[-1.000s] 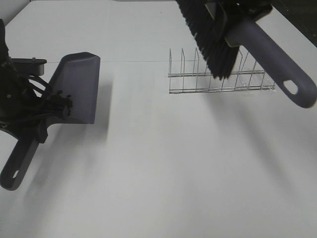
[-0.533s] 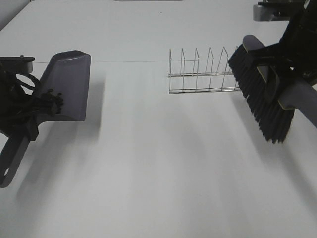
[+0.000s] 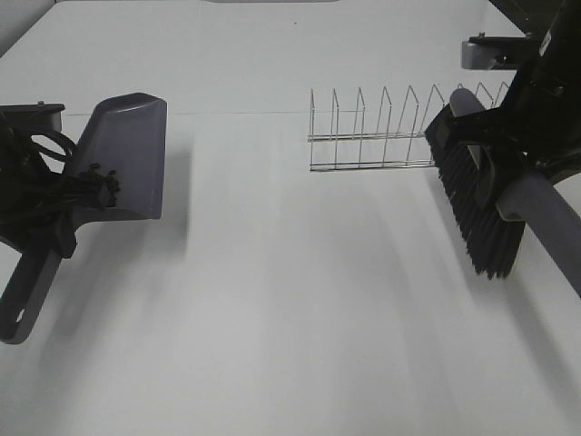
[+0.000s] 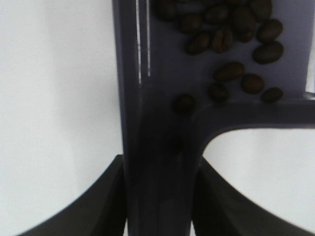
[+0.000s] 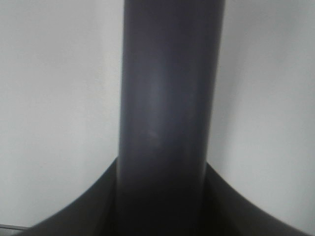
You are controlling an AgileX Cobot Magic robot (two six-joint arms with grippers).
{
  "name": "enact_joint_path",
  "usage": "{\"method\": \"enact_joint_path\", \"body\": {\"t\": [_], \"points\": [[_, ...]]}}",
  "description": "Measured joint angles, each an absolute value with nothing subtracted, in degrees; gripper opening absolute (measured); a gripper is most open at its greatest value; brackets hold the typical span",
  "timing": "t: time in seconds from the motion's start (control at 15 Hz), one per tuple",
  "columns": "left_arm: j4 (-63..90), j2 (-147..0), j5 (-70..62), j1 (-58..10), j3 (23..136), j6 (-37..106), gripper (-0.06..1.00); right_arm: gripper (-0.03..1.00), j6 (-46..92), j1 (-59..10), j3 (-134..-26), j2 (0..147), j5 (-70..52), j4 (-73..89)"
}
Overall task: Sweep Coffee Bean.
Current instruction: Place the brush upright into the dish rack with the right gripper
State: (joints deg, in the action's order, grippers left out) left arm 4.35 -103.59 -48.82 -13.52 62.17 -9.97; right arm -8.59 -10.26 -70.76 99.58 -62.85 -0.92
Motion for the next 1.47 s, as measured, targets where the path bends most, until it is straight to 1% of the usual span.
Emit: {"method": "enact_joint_path", "body": {"t": [0.2,0.33,0.53,0.67,0.93,1.33,1.47], "points": [[4.35,-103.59,-48.82,-13.52,62.17,-9.68,0.33,0.35,-8.65,-10.26,-76.60,107.72,-66.75,-2.35],[4.35,-103.59,-48.82,-13.52,62.17,-9.63,0.33,0.35,-8.71,-10.26,-84.17,113.85,-69.56,-2.69],[4.35,-103.59,-48.82,-13.52,62.17,-9.57,0.33,0.35,-8.71,-10.26,-92.53,120.26,-69.67,-4.53],[4.35,-103.59,-48.82,-13.52,62.17,-9.57,0.33,0.35,-9.68,-10.26,-95.74,123.13,-69.67,-6.25],[4.35,-103.59,-48.82,-13.52,62.17,-9.40,0.33,0.35,-10.60,-10.26,-99.47,126.28,-70.07,-8.02],[4.35,-103.59,-48.82,-13.52,62.17,-9.40,0.33,0.35,-10.83,-10.26,-99.87,126.28,-70.13,-7.85],[4.35,-103.59,-48.87,-13.52,62.17,-9.40,0.33,0.35,-11.00,-9.40,-103.19,127.60,-70.42,-7.33]]}}
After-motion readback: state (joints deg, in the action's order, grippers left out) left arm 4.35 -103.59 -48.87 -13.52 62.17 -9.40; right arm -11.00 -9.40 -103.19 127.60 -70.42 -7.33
